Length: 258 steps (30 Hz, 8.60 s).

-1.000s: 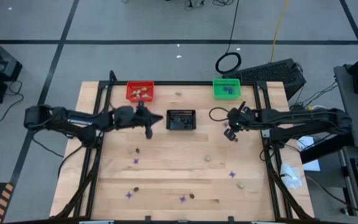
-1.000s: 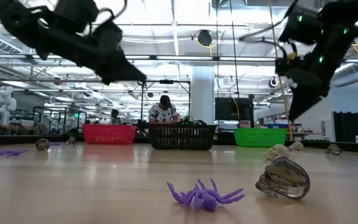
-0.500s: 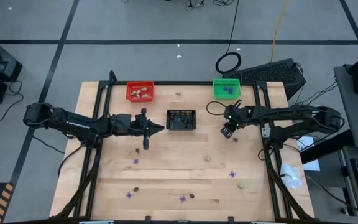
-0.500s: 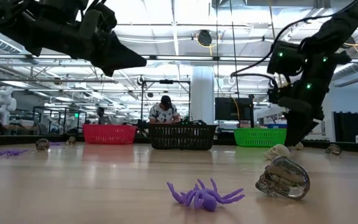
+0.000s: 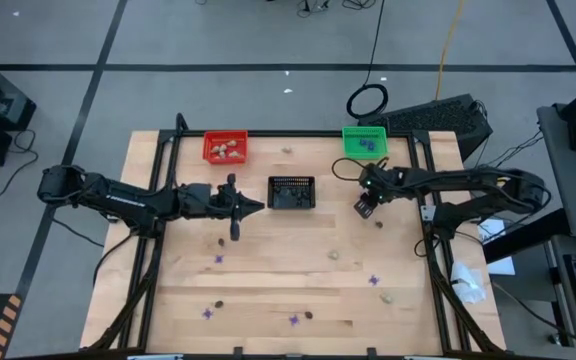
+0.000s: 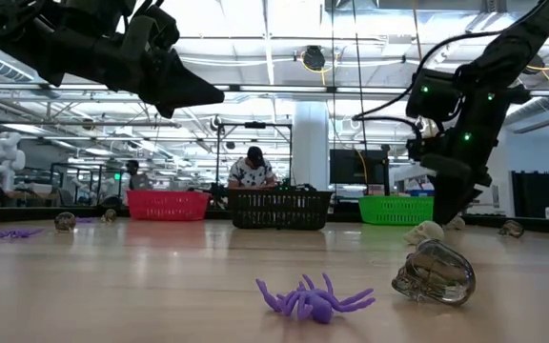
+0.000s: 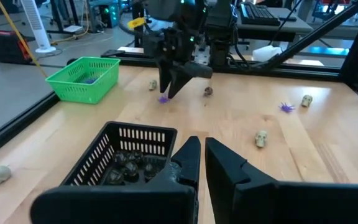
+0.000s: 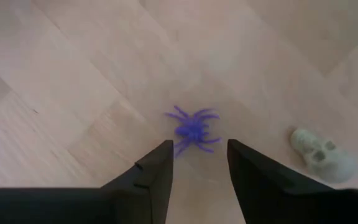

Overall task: Sort Halloween decoration
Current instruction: Put the violet spider toy into the green bin, then put the white skull toy into the orange bin

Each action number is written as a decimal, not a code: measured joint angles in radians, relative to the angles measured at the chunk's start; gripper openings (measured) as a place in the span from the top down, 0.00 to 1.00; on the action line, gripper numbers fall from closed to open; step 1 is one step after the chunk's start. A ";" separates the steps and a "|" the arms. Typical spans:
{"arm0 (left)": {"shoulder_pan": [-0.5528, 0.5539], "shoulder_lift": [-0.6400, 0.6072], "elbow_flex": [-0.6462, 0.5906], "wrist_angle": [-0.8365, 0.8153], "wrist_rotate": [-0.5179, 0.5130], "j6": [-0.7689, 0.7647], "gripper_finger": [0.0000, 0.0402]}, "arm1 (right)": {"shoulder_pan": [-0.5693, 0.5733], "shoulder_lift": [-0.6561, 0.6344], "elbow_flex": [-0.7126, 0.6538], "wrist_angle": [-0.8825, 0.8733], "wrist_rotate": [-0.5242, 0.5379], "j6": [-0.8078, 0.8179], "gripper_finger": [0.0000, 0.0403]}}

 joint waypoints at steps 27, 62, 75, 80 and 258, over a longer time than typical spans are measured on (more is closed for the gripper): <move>0.000 0.000 0.000 -0.003 0.000 -0.002 0.95 | -0.078 0.090 0.002 0.113 -0.020 -0.093 0.65; 0.000 0.000 0.001 0.000 0.001 0.000 0.95 | -0.130 -0.086 0.072 0.195 0.105 -0.082 1.00; 0.000 0.000 0.001 0.001 0.006 -0.005 0.95 | -0.456 0.245 0.400 0.007 -0.054 -0.201 1.00; 0.000 0.000 0.001 0.000 0.009 -0.005 0.95 | -0.503 0.374 0.473 -0.025 -0.081 -0.217 1.00; 0.034 -0.589 -0.135 -0.292 0.009 0.022 0.95 | 0.228 0.973 1.102 0.636 0.186 -0.292 0.85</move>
